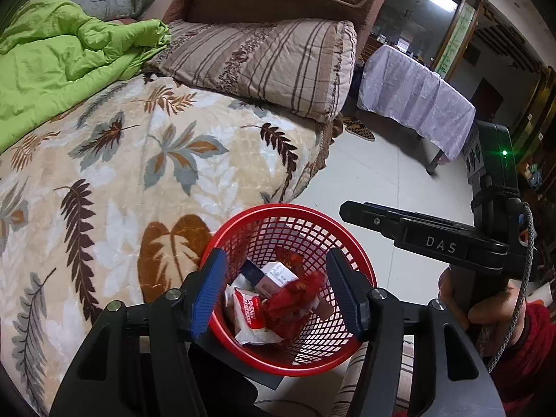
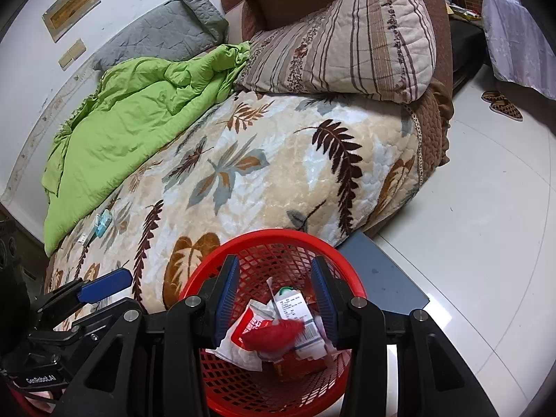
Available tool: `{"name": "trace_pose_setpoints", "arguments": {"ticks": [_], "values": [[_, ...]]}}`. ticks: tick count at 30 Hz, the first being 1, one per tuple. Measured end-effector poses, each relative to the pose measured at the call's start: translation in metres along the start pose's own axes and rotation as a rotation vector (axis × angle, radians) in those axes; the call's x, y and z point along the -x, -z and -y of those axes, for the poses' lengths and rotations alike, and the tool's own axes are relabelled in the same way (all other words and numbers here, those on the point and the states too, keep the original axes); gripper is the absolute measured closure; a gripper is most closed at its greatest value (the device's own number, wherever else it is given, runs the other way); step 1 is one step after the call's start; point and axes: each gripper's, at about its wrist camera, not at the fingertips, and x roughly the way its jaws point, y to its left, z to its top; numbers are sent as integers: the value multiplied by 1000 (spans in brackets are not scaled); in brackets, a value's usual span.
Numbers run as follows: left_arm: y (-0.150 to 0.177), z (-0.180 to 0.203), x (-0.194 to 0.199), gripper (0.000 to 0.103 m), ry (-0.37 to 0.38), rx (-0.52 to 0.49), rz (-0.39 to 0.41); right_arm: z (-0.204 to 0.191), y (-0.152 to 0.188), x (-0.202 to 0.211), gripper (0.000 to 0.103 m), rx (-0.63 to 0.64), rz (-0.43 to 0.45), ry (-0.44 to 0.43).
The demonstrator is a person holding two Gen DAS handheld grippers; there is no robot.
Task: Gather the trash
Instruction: 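Open both grippers to drop the wrappers into the red basket, then move both open grippers back to the medicine box and tissue packet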
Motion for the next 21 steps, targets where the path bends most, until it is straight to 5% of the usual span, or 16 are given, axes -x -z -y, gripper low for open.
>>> {"name": "trace_pose_setpoints", "arguments": {"ticks": [12,21], "values": [[3,-37,26,43,-52,85,50,-35,-5,-12,54,52,-21,-53],[8,-111,74,41,-164,216,137,-109,-10,-37,50,182,-55,-155]]}}
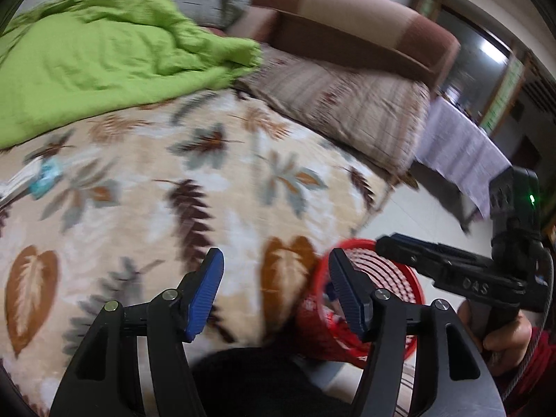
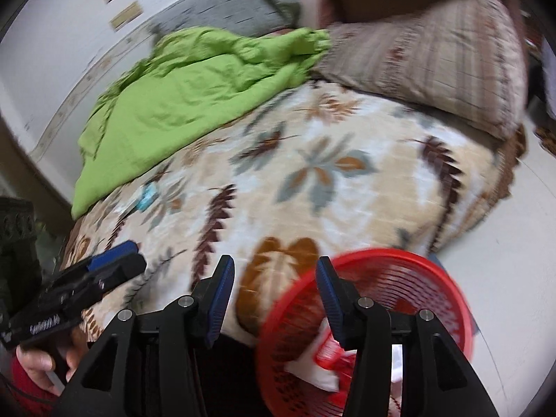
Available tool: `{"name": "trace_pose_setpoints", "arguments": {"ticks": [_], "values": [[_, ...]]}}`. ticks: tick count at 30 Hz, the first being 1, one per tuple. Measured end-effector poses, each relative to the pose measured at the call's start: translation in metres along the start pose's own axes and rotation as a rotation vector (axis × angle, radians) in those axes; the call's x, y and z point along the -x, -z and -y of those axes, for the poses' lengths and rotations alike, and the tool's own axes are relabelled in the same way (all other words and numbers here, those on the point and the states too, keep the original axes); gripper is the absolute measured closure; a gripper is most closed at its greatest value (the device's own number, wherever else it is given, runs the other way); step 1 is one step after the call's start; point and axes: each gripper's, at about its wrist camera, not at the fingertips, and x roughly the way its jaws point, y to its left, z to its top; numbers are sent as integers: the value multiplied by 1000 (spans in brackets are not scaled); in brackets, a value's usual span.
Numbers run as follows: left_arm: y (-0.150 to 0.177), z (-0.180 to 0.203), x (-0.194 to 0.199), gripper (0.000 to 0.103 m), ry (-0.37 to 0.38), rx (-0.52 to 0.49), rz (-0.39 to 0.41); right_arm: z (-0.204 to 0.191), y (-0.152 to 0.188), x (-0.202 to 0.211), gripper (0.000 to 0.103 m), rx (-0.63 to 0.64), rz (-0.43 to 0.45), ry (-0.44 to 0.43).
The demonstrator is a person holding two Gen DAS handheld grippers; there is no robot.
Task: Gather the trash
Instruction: 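Move both open grippers back to the medicine box and tissue packet, then grasp the white medicine box with the left gripper while the right grasps the tissue packet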
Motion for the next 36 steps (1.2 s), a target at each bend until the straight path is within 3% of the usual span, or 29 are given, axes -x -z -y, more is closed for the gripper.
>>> {"name": "trace_pose_setpoints", "arguments": {"ticks": [11,16,22,27,33,36], "values": [[-16,-155,62,37,-234,197,97,-105,-19,-61,49,183,-83,-126],[-15,-246,80,37,-310,366,107,-140,-18,-84,48,245,-110,-161],[-22,-345,79,37,-331,595,140,-164,-23,-112,48,284,-143,-177],[-41,-394,55,38,-301,695,160,-167,-29,-127,48,285,-159,-167],[-57,-428,15,55,-287,760,116,-166,-37,-144,48,287,-173,-146],[-56,-434,1,76,-268,773,95,-167,-42,-150,48,290,-176,-143]]}}
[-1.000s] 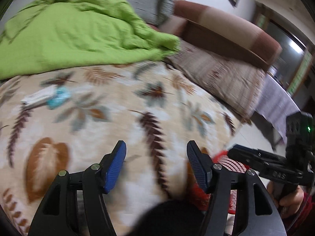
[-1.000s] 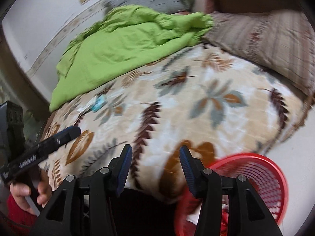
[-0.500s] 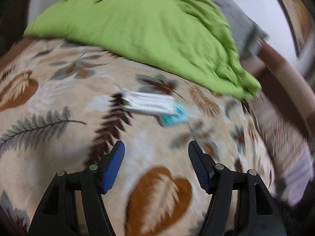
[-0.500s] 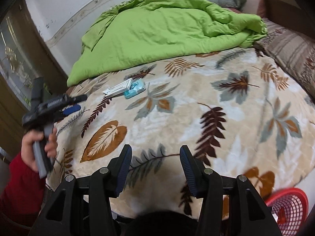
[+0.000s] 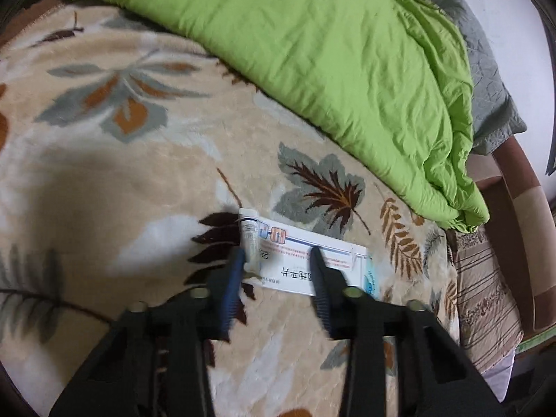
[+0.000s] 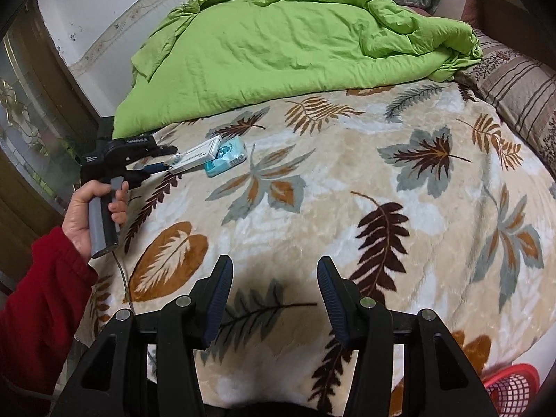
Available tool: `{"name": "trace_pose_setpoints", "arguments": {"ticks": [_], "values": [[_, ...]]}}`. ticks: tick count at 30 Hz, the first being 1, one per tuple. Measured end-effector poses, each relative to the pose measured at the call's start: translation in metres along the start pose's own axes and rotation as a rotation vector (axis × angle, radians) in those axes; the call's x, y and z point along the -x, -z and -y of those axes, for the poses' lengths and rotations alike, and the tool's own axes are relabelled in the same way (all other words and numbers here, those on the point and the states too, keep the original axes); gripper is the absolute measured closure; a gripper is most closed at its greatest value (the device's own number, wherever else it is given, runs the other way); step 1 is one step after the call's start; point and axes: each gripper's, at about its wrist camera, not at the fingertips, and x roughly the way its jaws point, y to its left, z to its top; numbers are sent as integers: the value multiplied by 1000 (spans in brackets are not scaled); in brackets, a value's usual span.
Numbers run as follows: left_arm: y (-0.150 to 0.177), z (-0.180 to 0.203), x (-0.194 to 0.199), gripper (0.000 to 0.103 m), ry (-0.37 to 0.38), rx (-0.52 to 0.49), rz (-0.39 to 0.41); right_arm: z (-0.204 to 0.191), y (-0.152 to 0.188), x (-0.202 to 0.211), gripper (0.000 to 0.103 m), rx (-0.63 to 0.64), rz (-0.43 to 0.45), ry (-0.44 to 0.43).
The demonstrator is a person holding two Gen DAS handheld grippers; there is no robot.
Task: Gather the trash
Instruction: 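Grasp the white medicine box with the left gripper while the right grasps the tissue packet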
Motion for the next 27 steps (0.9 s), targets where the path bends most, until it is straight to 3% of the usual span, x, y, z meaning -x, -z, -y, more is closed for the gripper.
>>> {"name": "trace_pose_setpoints", "arguments": {"ticks": [2,7,15,20,23,27], "values": [[2,1,-4,96,4,-8,1,-1,-5,-4,48,3,-1,-2],[17,6,16,97,37,-59,41,-8,-19,-16,48,15,7,-26],[49,-10,94,97,69,-105,121,-24,-64,-71,48,6,-21,-105],[68,-32,129,97,27,-114,162,-47,-108,-132,48,42,-47,-123],[72,-44,137,97,2,-113,177,-50,-132,-175,48,-13,-80,-163],[75,-59,136,97,-12,-91,179,-50,-155,-225,48,-57,-115,-156]]}}
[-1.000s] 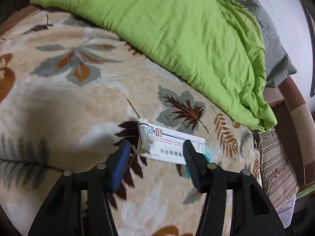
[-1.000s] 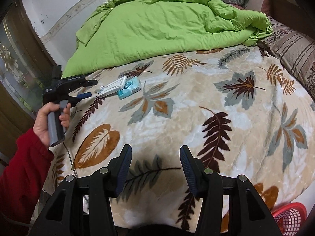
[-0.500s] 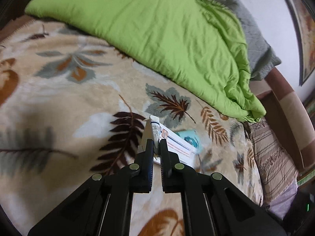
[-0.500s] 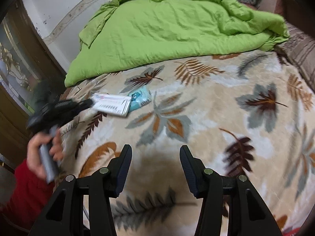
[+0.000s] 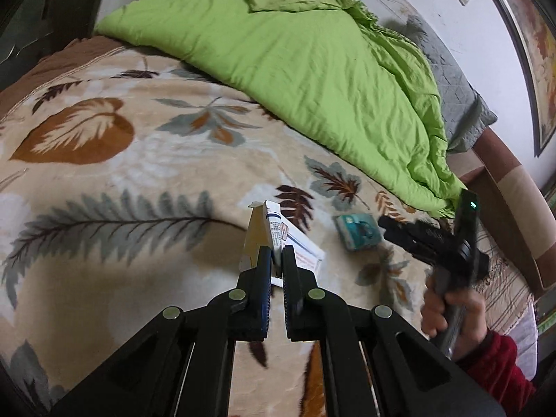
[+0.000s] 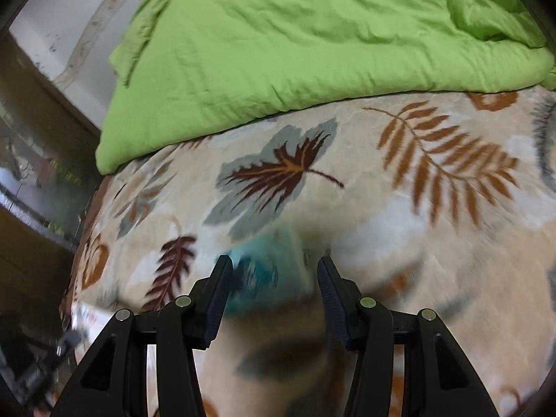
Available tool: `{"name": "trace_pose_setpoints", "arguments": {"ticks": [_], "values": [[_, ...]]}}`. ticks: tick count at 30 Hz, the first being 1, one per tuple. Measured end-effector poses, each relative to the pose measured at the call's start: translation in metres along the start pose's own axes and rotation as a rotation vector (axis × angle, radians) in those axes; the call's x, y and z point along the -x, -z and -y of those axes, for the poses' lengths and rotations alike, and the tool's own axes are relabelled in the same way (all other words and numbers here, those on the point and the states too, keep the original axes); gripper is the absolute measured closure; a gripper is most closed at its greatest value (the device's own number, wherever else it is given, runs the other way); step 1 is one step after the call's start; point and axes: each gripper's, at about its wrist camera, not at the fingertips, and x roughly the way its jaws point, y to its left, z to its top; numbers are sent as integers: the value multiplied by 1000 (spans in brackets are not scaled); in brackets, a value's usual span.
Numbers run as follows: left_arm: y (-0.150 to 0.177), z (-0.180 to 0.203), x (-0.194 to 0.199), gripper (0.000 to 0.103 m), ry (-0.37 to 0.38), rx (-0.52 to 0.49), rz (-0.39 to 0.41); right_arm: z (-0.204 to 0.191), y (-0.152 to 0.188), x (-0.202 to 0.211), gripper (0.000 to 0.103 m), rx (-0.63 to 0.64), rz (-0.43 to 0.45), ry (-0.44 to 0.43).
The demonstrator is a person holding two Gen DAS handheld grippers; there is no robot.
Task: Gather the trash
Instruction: 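Grasp the white medicine box with the left gripper while the right grasps the tissue packet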
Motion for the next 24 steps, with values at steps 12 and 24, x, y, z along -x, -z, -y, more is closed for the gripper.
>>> {"name": "trace_pose_setpoints", "arguments": {"ticks": [12,24], "values": [[2,-21,-3,97,-9,10,13,-47,57,22,48,170,-167,-188],[1,-17,9,97,-1,-17,55,-80,38,-23,31,484,-114,44]]}}
